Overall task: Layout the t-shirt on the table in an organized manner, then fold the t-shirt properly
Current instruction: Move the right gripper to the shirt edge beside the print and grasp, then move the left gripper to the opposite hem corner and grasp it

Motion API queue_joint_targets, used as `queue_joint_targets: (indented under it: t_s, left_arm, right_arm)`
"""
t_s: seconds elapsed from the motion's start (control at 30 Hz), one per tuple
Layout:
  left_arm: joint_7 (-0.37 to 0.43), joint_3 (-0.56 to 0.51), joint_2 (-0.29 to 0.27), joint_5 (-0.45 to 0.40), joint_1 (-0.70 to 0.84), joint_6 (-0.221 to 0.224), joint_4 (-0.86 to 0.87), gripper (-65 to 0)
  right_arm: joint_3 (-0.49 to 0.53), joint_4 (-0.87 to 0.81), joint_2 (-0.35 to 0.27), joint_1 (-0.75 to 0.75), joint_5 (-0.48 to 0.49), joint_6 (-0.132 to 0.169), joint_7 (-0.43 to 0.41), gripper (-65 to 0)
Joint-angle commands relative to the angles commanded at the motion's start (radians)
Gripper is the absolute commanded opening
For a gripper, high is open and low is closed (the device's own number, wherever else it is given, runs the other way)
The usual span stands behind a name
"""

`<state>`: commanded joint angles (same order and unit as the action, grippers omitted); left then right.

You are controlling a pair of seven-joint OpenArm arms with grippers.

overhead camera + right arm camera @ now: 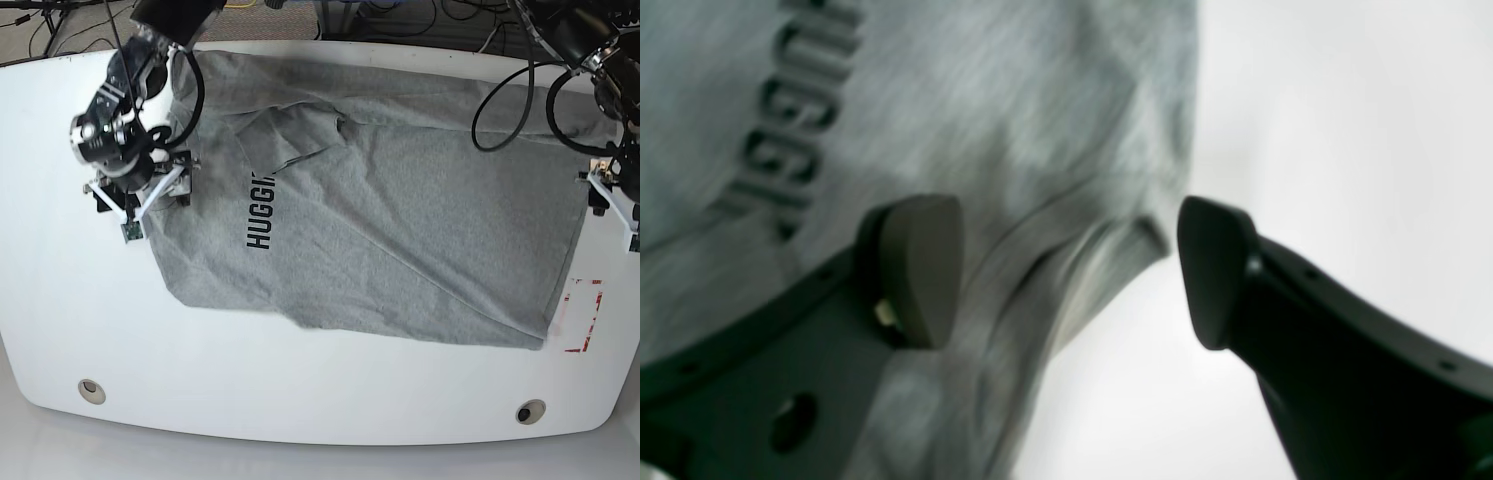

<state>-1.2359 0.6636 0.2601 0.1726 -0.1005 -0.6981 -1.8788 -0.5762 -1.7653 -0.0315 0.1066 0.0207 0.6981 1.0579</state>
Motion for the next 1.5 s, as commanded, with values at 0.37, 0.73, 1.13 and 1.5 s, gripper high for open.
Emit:
queue_joint_targets:
  t_s: [0.37, 0.73, 1.13, 1.5]
  left_arm:
    - [0.003, -0.074, -0.002, 0.0, -0.124, 0.0, 0.0, -26.5]
    - [0.103, -0.075, 0.005, 0.0, -0.196, 0.102, 0.15, -26.5]
    - [0.296, -0.143, 0.069, 0.0, -0.232, 0.2, 0.359, -26.5]
    - [0.482, -0.147, 0.121, -0.002, -0.358, 0.344, 0.675, -26.4]
  right_arm:
    - [0.005, 0.454, -0.138, 0.25, -0.009, 0.0, -0.186, -18.4]
    - [0.008, 0.781, -0.183, 0.339, -0.009, 0.0, -0.362, -18.4]
    - [0.008, 0.801, -0.098, 0.338, -0.009, 0.0, -0.362, -18.4]
    - [0.008, 0.802, -0.078, 0.338, -0.009, 0.0, -0.387, -44.1]
